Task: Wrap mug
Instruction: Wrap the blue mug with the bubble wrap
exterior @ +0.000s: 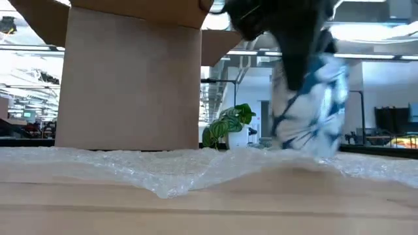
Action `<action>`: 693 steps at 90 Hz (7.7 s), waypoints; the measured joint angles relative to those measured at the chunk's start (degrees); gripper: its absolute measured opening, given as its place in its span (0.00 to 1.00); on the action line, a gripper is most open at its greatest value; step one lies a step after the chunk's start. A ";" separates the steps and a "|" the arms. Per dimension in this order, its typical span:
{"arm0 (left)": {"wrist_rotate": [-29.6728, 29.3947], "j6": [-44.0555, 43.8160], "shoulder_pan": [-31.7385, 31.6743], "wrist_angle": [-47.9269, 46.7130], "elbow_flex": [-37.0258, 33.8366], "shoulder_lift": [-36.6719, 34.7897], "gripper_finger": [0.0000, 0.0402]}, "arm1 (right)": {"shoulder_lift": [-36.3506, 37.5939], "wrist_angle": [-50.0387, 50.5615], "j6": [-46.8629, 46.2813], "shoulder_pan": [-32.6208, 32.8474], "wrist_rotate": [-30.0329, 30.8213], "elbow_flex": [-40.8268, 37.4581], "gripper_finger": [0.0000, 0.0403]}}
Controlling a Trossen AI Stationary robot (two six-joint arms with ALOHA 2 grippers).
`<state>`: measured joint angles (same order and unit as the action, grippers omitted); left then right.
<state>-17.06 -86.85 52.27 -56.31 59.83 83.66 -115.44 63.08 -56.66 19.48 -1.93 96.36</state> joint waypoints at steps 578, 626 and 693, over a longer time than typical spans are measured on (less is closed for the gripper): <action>-17.55 -32.05 10.91 4.89 4.63 6.23 0.00 | 4.52 7.75 -0.75 9.28 5.02 25.22 0.45; -22.00 2.52 -2.48 11.50 16.24 6.23 0.00 | 3.72 7.71 -0.47 7.74 5.17 25.26 0.45; -11.89 45.58 -21.95 33.83 21.86 6.32 0.00 | 12.33 19.75 -11.52 11.68 8.86 25.26 0.45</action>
<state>-28.95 -41.26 30.32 -22.48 81.69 89.97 -103.11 82.83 -68.17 31.16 6.94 121.62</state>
